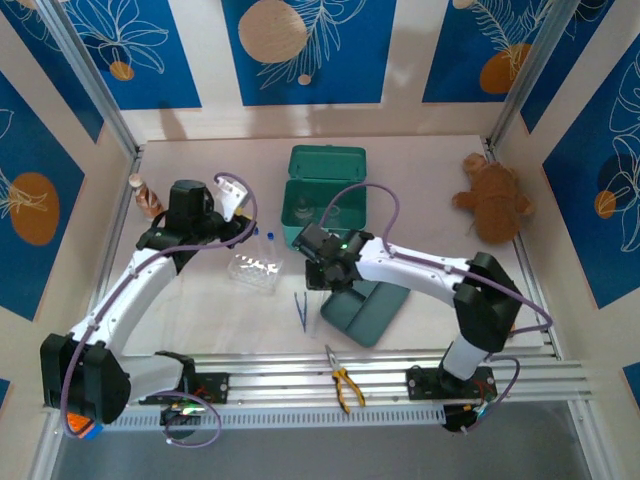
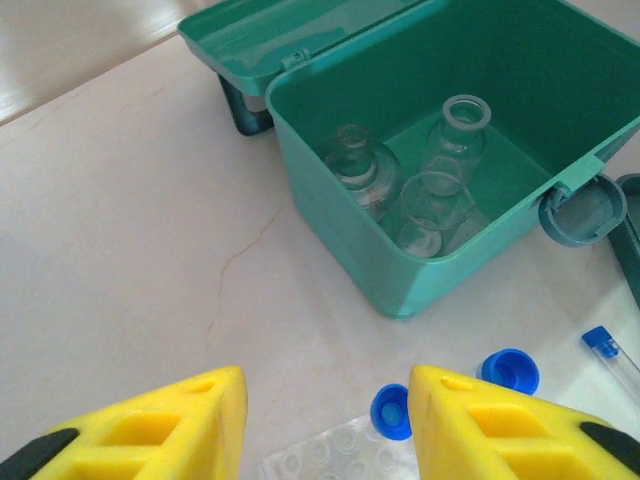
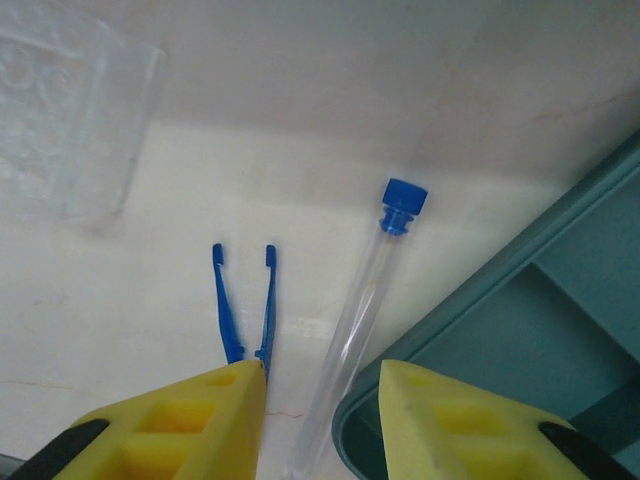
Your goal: Organize the chemistry lab equipment
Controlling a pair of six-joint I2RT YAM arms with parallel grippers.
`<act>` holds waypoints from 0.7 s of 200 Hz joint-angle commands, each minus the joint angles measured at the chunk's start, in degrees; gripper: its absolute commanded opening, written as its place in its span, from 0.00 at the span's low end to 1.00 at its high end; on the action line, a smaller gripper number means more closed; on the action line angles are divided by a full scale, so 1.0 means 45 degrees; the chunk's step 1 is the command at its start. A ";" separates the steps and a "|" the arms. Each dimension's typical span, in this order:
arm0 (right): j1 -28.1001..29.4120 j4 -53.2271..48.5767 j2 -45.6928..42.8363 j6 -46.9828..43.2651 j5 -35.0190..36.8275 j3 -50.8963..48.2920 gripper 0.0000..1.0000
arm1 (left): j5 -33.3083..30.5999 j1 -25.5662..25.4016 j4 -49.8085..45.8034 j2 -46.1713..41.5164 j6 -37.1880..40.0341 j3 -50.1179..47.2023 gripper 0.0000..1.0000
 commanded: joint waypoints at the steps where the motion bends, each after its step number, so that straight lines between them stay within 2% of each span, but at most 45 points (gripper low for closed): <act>1: 0.0351 -0.0402 0.0645 0.1000 -0.0137 0.0441 0.35 | -0.0354 0.0493 -0.0282 -0.0364 -0.0367 0.0322 0.46; 74: 0.1264 0.0152 0.1688 0.1620 -0.0776 0.0601 0.37 | -0.0215 0.1690 -0.0240 -0.0620 -0.0488 -0.0062 0.46; 140: 0.1672 0.0014 0.1820 0.1711 -0.1443 0.0270 0.39 | -0.0106 0.1842 -0.0205 -0.0717 -0.0458 -0.0328 0.46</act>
